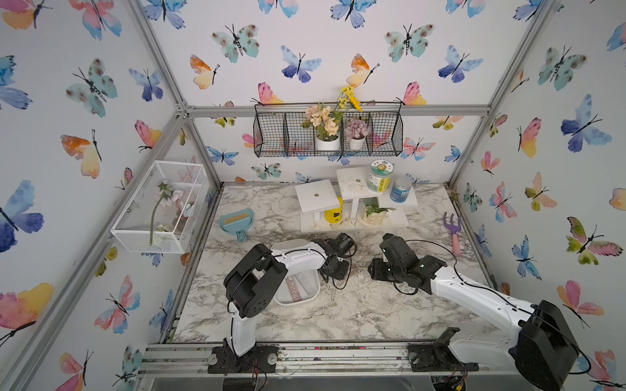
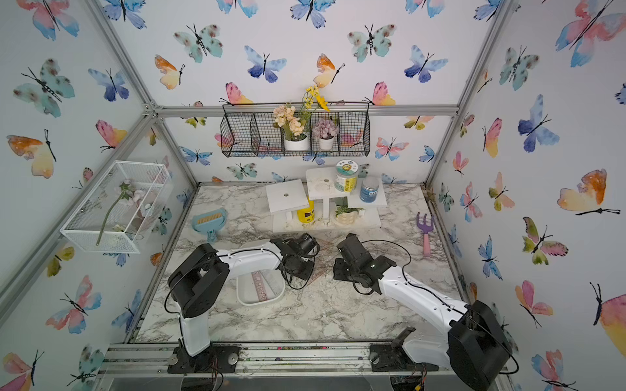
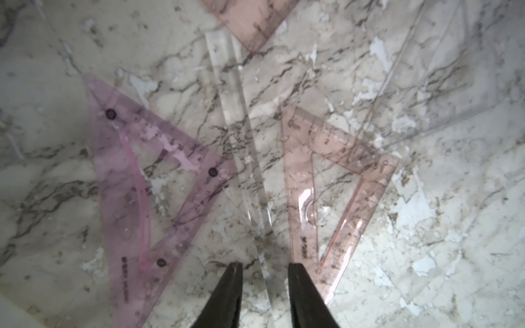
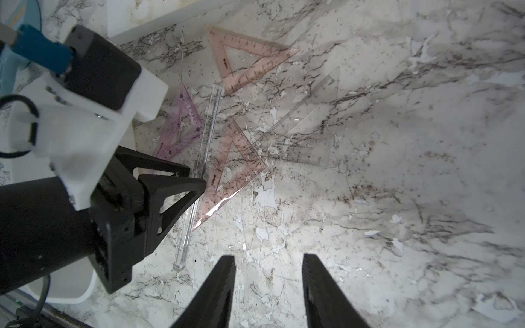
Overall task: Put the scattered rulers into the storage box
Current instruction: Pick up the ruler from the center of the board.
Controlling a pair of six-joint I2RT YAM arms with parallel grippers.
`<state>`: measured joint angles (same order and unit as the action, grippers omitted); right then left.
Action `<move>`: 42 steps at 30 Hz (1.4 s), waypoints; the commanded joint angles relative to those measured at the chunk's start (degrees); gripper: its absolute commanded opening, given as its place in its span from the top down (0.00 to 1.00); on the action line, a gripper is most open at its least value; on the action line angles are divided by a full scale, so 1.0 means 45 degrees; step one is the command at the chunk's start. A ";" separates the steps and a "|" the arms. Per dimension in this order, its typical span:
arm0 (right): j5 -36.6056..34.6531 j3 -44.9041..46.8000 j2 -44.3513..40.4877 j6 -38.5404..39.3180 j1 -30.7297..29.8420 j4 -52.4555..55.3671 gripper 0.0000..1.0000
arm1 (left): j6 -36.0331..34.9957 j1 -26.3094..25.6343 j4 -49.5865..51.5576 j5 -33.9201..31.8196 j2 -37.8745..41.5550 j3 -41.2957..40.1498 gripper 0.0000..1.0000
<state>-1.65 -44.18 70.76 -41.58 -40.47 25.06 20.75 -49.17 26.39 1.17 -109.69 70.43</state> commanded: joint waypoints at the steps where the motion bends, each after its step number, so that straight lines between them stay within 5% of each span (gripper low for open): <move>1: 0.0211 0.0268 -0.0232 -0.0136 0.0048 -0.0022 0.56 | 0.0016 -0.0094 -0.0054 -0.0137 -0.0464 -0.0387 0.67; 23: 0.0235 0.0542 -0.0415 -0.0188 0.0048 -0.0140 0.56 | 0.0094 -0.0423 -0.0181 -0.0262 -0.0740 -0.0652 0.76; 42: 0.0165 0.0769 -0.0722 -0.0144 0.0087 -0.0404 0.55 | 0.0137 -0.0461 0.0513 -0.0215 0.0079 0.0035 0.95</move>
<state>-1.34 -41.78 68.66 -42.41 -40.42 24.21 21.21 -50.65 23.70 -1.21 -109.89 69.84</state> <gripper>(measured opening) 0.446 0.122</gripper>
